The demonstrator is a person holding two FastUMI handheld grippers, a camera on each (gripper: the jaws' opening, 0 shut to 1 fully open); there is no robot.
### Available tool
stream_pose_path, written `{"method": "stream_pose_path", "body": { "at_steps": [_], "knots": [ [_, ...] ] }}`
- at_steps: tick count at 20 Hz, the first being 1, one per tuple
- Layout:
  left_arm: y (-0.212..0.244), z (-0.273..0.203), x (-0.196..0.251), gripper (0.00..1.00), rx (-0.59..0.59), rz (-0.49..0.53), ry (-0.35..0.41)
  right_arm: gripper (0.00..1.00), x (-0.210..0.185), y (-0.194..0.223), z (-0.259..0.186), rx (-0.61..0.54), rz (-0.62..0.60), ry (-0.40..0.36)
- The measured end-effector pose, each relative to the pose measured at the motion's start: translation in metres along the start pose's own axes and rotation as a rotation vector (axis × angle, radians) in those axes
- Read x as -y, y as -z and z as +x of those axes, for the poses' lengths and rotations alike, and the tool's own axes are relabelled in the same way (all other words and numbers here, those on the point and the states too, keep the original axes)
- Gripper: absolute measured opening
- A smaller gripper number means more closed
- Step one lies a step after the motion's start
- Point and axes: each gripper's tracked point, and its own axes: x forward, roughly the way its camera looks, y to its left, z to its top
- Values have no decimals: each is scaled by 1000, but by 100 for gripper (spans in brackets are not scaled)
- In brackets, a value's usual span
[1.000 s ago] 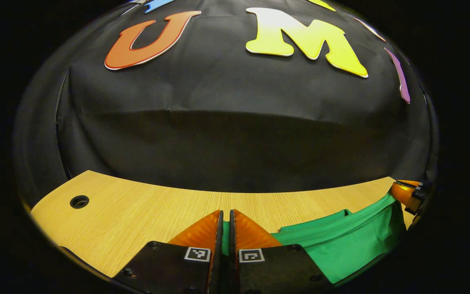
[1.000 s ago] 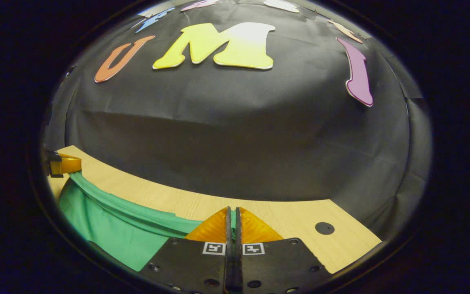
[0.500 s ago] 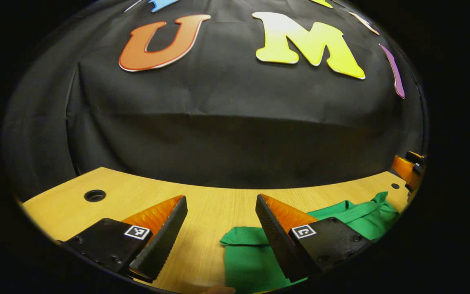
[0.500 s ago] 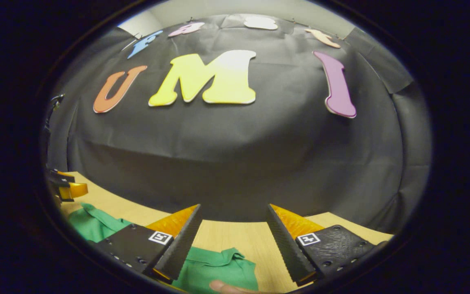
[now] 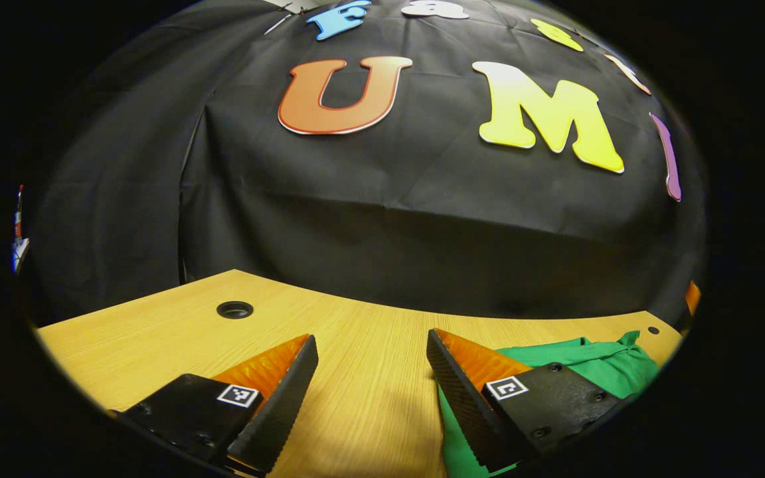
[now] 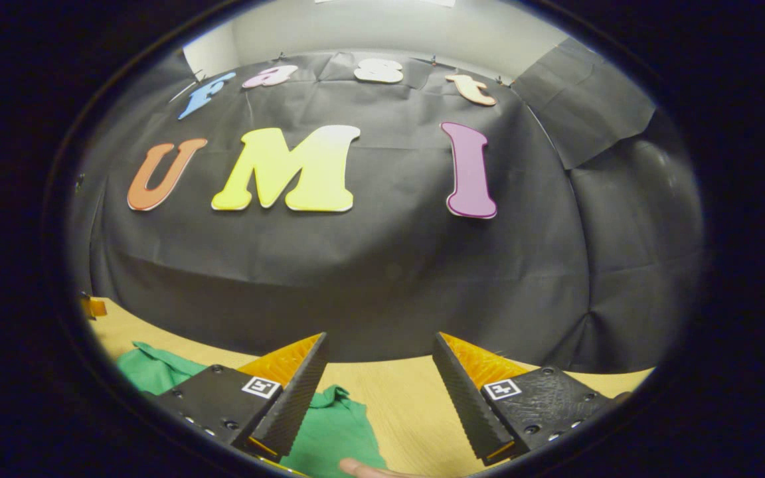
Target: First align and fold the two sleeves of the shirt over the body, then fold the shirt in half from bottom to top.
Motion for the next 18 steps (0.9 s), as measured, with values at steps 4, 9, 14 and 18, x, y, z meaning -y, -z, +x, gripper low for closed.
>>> {"method": "stream_pose_path", "body": {
  "at_steps": [4, 9, 14, 18],
  "knots": [
    [-3, -41, -8, 100, 17, 30, -18, 95, 12, -15, -46, 9, -21, -8],
    [1, -98, -4, 100, -5, 0, -7, 96, 10, -47, -116, 50, -100, -77],
    [-31, -168, 12, 100, 22, 76, 17, 95, 5, -82, -193, 70, -166, -165],
    [-73, -234, 39, 100, 86, 124, 73, 95, 18, -121, -256, 85, -186, -181]
  ]
}}
